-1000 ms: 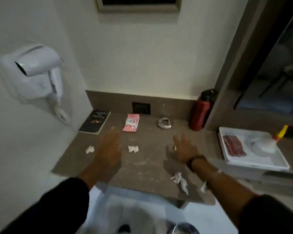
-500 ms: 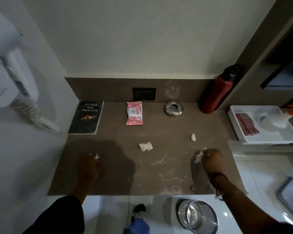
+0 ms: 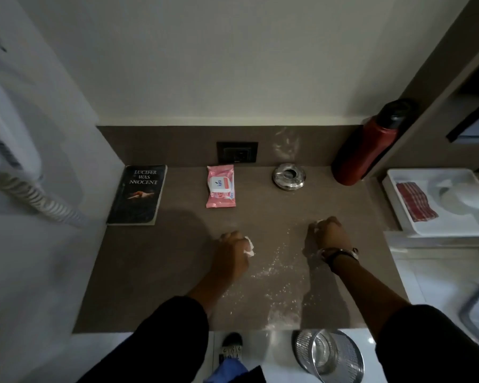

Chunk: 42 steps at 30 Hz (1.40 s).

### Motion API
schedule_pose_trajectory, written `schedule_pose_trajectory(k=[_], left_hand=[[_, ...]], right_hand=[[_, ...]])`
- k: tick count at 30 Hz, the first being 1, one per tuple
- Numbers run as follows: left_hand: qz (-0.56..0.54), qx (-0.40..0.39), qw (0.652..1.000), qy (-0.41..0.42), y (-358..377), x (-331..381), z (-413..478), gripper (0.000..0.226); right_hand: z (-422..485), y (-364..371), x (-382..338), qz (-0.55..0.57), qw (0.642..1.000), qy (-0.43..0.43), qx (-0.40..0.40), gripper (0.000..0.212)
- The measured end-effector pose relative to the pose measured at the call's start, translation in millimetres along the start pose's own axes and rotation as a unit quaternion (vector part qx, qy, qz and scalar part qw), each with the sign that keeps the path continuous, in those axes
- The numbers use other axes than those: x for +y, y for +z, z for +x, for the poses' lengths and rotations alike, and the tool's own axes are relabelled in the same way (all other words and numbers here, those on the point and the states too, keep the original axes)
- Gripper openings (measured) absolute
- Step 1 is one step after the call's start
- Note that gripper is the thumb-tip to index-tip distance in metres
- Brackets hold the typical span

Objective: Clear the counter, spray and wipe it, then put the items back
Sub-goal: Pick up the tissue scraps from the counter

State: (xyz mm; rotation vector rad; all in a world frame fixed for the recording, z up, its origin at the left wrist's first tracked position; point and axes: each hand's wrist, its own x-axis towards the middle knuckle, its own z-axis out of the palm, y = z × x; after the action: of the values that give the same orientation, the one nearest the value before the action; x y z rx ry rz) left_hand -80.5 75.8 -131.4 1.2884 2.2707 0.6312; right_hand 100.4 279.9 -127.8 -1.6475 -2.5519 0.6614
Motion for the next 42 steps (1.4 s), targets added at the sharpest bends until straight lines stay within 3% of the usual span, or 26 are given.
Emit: schedule_pose_trajectory(k=[2,4,7,9,11,13,16,20,23,28,31,34,37,39,42], left_hand=[[0.006,0.015,1.000,-0.009,4.6,7.3,0.9,0.014],[-0.040,0.044,0.996,-0.072,8.0,19.8,0.0,0.012],[-0.225,0.069,0.957,-0.171,18.0,68.7,-19.1,0.026],[-0.325,0.038,0.923,-0.200,42.4,113.8,-49.1,0.040],[-0.367,-0.054,0.904,-0.213,84.4,156.2,-88.3,0.026],[-0.349,-0.113,0.906,-0.213,129.2,187.1,-122.7,0.017],[-0.287,-0.117,0.923,-0.229,191.3,208.0,-145.9,0.006],[-0.248,-0.158,0.918,-0.265,264.1,214.4,-149.1,0.004],[-0.237,-0.204,0.908,-0.278,305.0,198.5,-147.4,0.006],[-0.167,-0.229,0.919,-0.273,316.0,173.8,-147.9,0.023],[-0.146,-0.264,0.933,-0.195,274.5,181.3,-159.9,0.026],[-0.141,-0.223,0.958,-0.113,207.5,192.2,-158.4,0.032],[-0.092,-0.092,0.990,-0.057,129.2,177.1,-125.1,0.036],[-0.074,0.029,0.994,-0.080,78.0,149.0,-90.2,0.036],[-0.038,0.155,0.973,-0.166,16.3,94.9,-22.1,0.045]], right_hand=[[-22.8,-3.8,1.2,0.040,0.999,-0.018,0.029,0.018],[-56.5,-8.0,6.5,0.119,0.991,-0.018,0.049,0.024],[-113.3,-16.8,22.4,0.256,0.964,0.015,0.069,0.020],[-151.7,-18.6,42.9,0.303,0.951,0.028,0.052,0.018],[-190.1,-15.5,75.7,0.324,0.944,0.046,0.049,0.020],[-224.7,-7.8,118.0,0.312,0.947,0.068,0.039,0.018],[-256.5,9.8,180.9,0.243,0.964,0.110,-0.023,0.015],[-264.4,29.1,242.5,0.253,0.947,0.176,-0.090,0.021],[-259.4,54.2,276.4,0.164,0.953,0.161,-0.198,0.045],[-253.8,63.6,310.1,0.081,0.956,0.150,-0.237,0.033],[-250.2,36.1,295.4,0.087,0.968,0.110,-0.209,0.025],[-241.7,-6.5,248.5,0.195,0.969,-0.001,-0.152,0.023],[-207.6,-43.1,178.9,0.227,0.964,-0.116,-0.080,0.028],[-167.5,-54.2,126.4,0.190,0.968,-0.156,-0.053,0.025],[-83.8,-46.8,46.8,0.099,0.976,-0.181,-0.073,0.055]])
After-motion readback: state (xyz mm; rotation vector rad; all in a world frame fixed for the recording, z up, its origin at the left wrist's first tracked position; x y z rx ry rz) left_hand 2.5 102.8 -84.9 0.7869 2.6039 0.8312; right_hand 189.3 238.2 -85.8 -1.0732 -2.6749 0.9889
